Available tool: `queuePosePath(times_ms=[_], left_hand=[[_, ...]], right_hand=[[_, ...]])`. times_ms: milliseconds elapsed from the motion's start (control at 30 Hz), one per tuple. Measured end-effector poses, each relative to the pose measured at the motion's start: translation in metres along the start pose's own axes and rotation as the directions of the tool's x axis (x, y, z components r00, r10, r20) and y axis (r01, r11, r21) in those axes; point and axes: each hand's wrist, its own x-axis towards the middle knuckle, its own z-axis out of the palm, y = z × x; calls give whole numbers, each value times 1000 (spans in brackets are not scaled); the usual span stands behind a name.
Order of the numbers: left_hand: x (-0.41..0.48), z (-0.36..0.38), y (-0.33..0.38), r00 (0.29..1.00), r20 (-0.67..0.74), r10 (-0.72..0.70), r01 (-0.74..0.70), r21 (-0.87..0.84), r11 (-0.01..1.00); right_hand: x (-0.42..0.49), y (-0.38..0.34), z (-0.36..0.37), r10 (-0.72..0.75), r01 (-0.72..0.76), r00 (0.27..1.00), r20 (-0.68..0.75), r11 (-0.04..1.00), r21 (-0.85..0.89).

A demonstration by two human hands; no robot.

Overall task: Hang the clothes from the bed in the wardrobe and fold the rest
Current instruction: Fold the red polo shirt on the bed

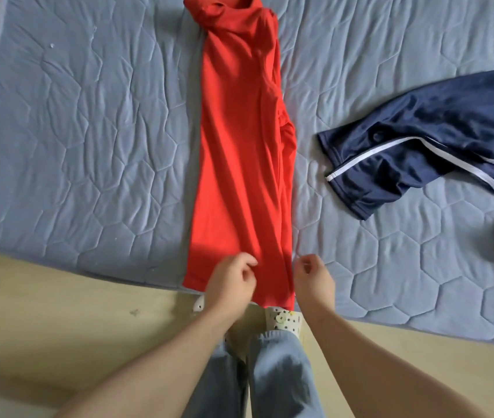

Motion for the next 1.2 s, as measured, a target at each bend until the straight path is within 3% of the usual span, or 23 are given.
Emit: queuePosePath(times_ms=[33, 67, 100, 167, 233, 300, 367, 400, 500, 533, 567, 600, 667, 733, 867, 1067, 1200], left_hand=[[5, -7, -3, 971, -221, -87, 86, -13, 996], [12, -14, -9, 924, -345, -165, 172, -10, 985], [20, -20, -16, 899, -361, -246, 255, -24, 967], [34, -29, -30, 901, -166, -402, 388, -112, 915], [44, -33, -43, 897, 56, -439, 441, -178, 880], [45, -39, -54, 887, 137, -441, 462, -238, 855], [36, -42, -63, 848, 188, -495, 528, -367, 766], [30, -43, -68, 801, 240, -549, 594, -432, 678], [16, -47, -83, 568, 491, -661, 805, -497, 323], [15, -47, -87, 533, 521, -667, 825, -494, 274], [15, -46, -90, 537, 516, -667, 824, -491, 284], [18, -44, -93, 587, 472, -658, 795, -488, 359], [25, -43, -92, 748, 333, -575, 661, -458, 595], [30, -46, -86, 834, 280, -476, 551, -460, 696], [31, -53, -87, 871, 214, -442, 490, -445, 750], [19, -70, -76, 894, 160, -418, 444, -439, 781], [2, -84, -61, 887, 179, -426, 461, -400, 792]], right_hand=[[1, -6, 3, -25, 23, 998, 56, 999, 27], [4, -11, 8, -37, 33, 993, 110, 999, 38], [8, -15, 12, -44, 42, 988, 149, 999, 19], [16, -21, 20, -53, 67, 982, 182, 995, -70], [20, -21, 25, -45, 78, 981, 190, 983, -168], [22, -16, 27, 11, 12, 988, 155, 989, -145], [19, -8, 23, 91, -84, 990, 103, 994, -73], [17, -4, 22, 123, -118, 989, 84, 991, -59], [9, 1, 25, 172, -168, 984, 41, 982, -81], [7, 1, 28, 175, -174, 984, 38, 984, -40], [5, -1, 31, 176, -177, 984, 35, 984, 20], [4, -3, 35, 177, -179, 984, 30, 980, 92], [3, -4, 40, 187, -187, 982, 19, 960, 210], [3, -4, 42, 210, -222, 974, 81, 953, 204], [1, -1, 42, 233, -242, 948, 216, 970, 12], [-16, -4, 30, 212, -252, 937, 276, 961, 115], [-36, -14, 16, 194, -226, 943, 272, 970, 89]])
